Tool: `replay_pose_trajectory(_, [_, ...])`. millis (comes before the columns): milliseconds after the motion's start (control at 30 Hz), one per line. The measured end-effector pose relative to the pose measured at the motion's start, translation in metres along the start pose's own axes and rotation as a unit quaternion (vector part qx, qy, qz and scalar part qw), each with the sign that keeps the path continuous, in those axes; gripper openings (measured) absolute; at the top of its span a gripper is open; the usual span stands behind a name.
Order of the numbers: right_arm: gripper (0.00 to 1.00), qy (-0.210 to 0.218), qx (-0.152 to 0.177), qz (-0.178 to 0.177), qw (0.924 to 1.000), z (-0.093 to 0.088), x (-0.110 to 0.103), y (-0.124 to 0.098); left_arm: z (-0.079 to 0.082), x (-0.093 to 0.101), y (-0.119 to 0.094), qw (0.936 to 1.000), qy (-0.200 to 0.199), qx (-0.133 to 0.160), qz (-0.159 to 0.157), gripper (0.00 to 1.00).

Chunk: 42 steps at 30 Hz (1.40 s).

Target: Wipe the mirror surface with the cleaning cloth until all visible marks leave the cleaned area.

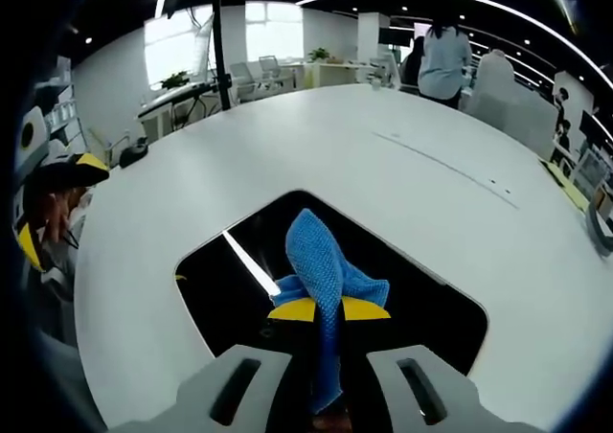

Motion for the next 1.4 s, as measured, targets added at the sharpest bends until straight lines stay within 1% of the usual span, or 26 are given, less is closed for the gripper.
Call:
replay_pose_trajectory(800, [0.02,-0.009,0.002,0.020,0.9998,0.009,-0.013,0.011,0.000,-0.001,-0.001,1.0000,0.000,0.001,0.000,0.65])
replay_pose_trajectory(1000, [0.02,-0.012,0.000,0.025,0.9996,0.011,-0.015,0.013,-0.004,-0.003,-0.002,1.0000,-0.005,-0.002,0.001,0.65])
replay_pose_trajectory(1167, [0.02,-0.009,0.002,0.032,0.9994,0.013,-0.017,0.015,-0.001,-0.002,-0.003,1.0000,-0.004,0.002,0.003,0.65])
replay_pose_trajectory(1233, [0.02,-0.014,0.000,0.035,0.9993,0.014,-0.018,0.016,0.000,-0.002,-0.003,1.0000,-0.003,0.004,0.003,0.65])
replay_pose_trajectory(1400, [0.02,-0.015,-0.001,0.040,0.9991,0.016,-0.019,0.018,0.000,-0.001,-0.003,1.0000,-0.003,0.004,0.002,0.65])
Point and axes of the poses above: the point that each gripper's makers call its tool centre point, and the gripper's own axes: y roughly forward along the fingers, x roughly to its right, z roughly out of its top, the point moved 10 cm from there along -y, roughly backward along the fingers, and after that the axes turned 6 degrees about x, right-handed, at the moved point
